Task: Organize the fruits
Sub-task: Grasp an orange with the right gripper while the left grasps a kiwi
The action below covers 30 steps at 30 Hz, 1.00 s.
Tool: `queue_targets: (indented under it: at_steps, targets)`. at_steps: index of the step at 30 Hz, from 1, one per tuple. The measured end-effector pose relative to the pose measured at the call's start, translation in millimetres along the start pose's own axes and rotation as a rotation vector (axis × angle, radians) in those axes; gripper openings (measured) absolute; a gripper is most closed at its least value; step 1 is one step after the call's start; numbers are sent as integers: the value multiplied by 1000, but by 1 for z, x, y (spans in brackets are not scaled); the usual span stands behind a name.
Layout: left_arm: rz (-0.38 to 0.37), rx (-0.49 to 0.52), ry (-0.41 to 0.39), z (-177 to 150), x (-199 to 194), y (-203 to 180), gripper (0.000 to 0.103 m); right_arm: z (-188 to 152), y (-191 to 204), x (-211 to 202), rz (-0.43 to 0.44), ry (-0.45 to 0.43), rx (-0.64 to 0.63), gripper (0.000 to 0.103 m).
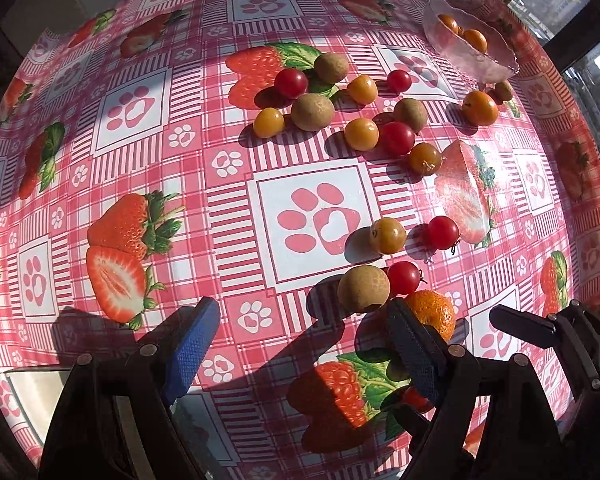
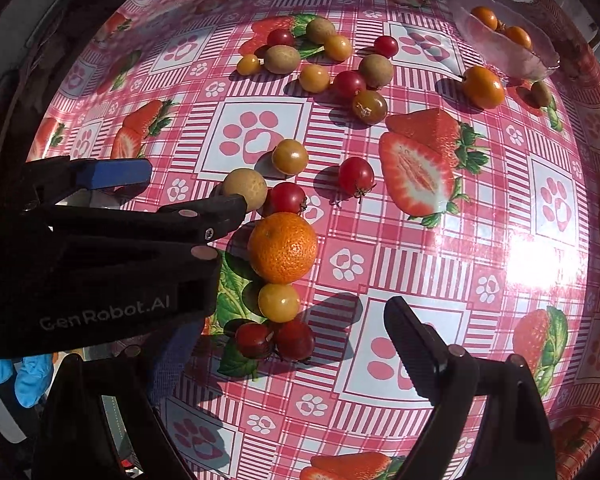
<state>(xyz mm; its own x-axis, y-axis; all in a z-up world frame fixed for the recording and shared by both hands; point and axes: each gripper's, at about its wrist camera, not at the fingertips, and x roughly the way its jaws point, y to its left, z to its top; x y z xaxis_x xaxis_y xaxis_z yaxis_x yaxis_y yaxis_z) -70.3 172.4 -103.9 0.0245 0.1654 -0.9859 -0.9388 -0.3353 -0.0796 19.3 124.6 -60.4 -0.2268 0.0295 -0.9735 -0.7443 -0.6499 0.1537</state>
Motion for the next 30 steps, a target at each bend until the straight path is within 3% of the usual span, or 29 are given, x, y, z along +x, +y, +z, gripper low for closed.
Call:
queue_targets:
  at_steps: [6, 9, 10, 11, 13, 14, 16, 18, 19, 30]
  targets:
    - [21, 24, -4, 12, 15, -6, 86, 9, -1, 12, 18, -12, 16, 65]
    - [13, 12, -6, 14, 15, -2, 82, 13, -1, 12, 31, -29, 23, 65]
    - [16, 15, 6, 14, 16, -1, 71, 14, -1, 13, 34, -30, 22, 65]
    - [32, 31, 4, 15, 16, -2, 71, 15, -1, 13, 36, -34, 15, 63]
    - [53, 53, 2, 15, 17, -5, 67, 18, 2, 14, 33, -34, 0, 44]
    - [57, 53, 1, 16, 17, -4, 64, 20, 3, 15, 34, -28, -18, 40]
    - [71, 55, -11, 10, 16, -12, 56, 19, 3, 14, 46, -25, -16, 39]
    - [66, 63, -19, 8, 14, -15, 30, 17, 1, 12, 49, -31, -11, 39]
    - [62, 64, -19, 8, 13, -15, 27, 15, -1, 10, 51, -34, -7, 39]
    - [-22, -16, -46, -27, -24, 1, 27, -8, -26, -22, 93, -56, 98, 40]
